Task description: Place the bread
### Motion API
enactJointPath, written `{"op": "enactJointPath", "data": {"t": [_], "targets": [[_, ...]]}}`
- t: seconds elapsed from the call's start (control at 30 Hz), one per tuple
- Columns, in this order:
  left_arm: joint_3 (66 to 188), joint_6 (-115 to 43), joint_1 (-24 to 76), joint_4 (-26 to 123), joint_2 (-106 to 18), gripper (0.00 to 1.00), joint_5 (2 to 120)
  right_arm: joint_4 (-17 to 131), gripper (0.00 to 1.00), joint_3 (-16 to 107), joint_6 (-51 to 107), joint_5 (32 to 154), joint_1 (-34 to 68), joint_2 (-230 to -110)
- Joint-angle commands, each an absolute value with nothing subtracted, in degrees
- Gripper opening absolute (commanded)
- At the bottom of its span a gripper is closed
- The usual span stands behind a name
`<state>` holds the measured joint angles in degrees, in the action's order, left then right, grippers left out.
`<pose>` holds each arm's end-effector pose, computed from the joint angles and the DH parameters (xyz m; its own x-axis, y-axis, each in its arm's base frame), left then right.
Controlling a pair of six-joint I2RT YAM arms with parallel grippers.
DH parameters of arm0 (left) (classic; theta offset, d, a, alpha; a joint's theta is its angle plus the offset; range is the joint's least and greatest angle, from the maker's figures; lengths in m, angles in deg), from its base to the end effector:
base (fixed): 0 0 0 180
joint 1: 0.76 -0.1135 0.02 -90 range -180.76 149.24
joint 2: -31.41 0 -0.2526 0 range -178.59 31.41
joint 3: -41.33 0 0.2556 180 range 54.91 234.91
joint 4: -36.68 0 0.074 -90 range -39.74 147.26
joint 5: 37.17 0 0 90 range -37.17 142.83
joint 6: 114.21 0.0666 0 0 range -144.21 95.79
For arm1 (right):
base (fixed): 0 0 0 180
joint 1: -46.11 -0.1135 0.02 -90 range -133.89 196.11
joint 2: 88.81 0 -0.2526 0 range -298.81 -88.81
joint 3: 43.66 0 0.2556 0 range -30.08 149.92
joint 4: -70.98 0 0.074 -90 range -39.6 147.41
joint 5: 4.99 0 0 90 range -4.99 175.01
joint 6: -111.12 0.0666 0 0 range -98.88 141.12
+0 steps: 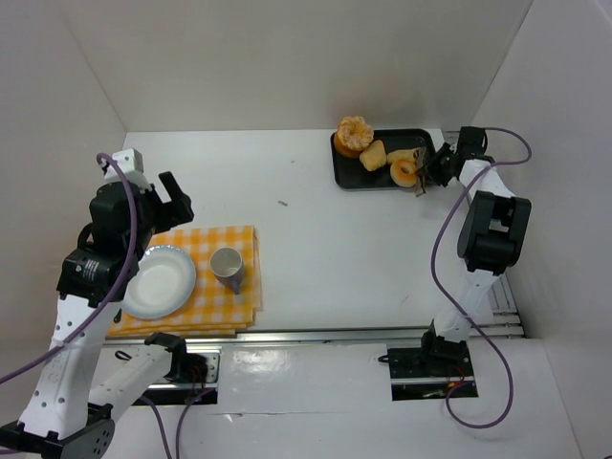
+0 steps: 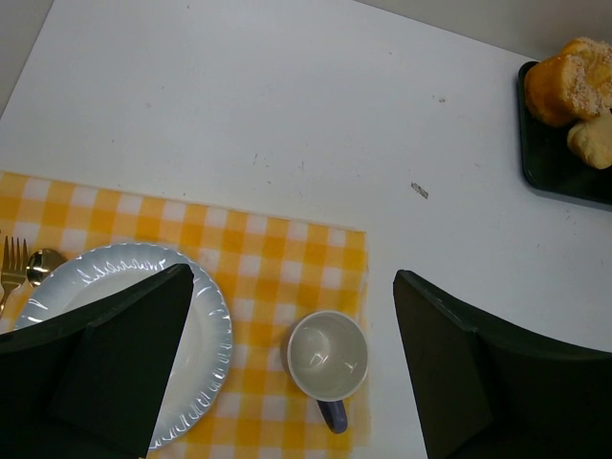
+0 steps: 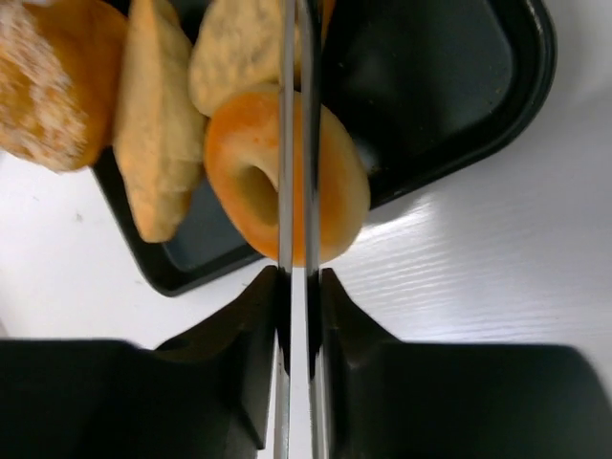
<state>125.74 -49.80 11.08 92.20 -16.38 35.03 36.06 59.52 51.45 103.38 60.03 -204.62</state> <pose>0.1857 -0.0181 0.4086 -0.2480 -0.3682 -0.8961 -0.2160 0.9227 -0.3193 0.4632 -0.0932 0.1838 -0.6071 0.6442 -0.4651 0.3805 0.7496 0.5415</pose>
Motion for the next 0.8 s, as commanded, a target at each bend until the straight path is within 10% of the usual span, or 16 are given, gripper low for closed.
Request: {"op": "enactJointPath", "data": {"t": [0.0, 0.5, 0.77], "targets": [[127.06, -49.26, 11.28, 90.52, -15.26, 0.99, 34.02, 42.73, 0.22, 60.1, 51.62, 101.37, 60.35, -197.28], [130.14, -49.78, 11.28, 92.27, -14.21, 0.99, 35.33, 43.77, 0.1, 62.13, 48.28, 112.68, 55.26, -182.6], [131.9, -50.93, 11.28, 92.8, -14.82, 0.99, 39.2, 51.68, 0.1, 57.29, 48.89, 121.58, 31.64, -181.27]]}}
